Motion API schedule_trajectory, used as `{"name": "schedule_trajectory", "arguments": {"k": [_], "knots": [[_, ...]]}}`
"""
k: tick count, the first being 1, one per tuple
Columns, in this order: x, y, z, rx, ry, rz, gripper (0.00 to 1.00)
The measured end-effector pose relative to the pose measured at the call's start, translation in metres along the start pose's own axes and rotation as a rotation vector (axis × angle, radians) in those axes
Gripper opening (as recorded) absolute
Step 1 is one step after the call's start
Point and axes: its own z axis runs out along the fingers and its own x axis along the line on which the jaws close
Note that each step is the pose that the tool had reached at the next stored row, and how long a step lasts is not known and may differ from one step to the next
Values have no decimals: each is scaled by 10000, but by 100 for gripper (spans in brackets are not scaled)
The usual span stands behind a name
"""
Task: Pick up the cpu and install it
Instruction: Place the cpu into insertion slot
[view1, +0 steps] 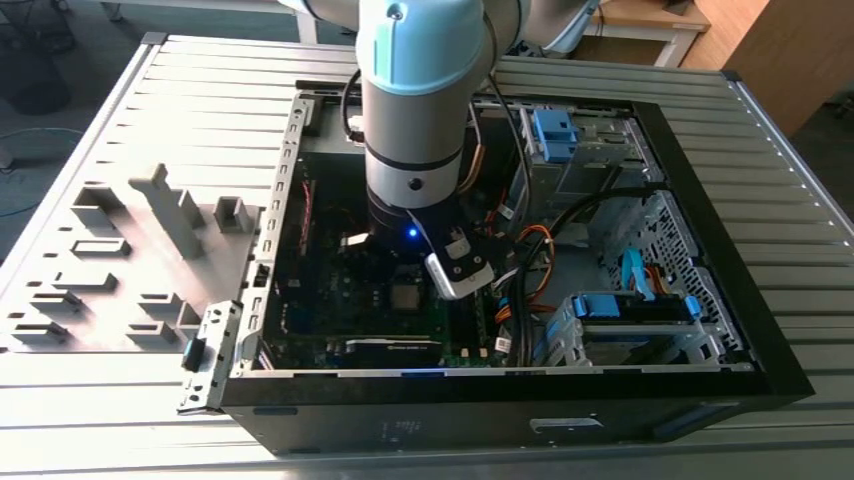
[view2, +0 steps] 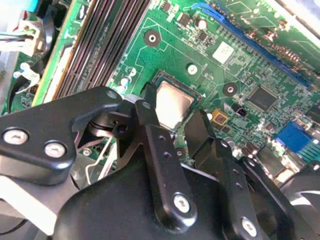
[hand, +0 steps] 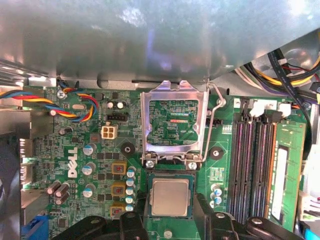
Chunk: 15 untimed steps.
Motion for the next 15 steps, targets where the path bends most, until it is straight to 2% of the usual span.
{"name": "schedule_trajectory", "arguments": {"k": [15], "knots": [[0,-1,-8,2,2,0,49]]}}
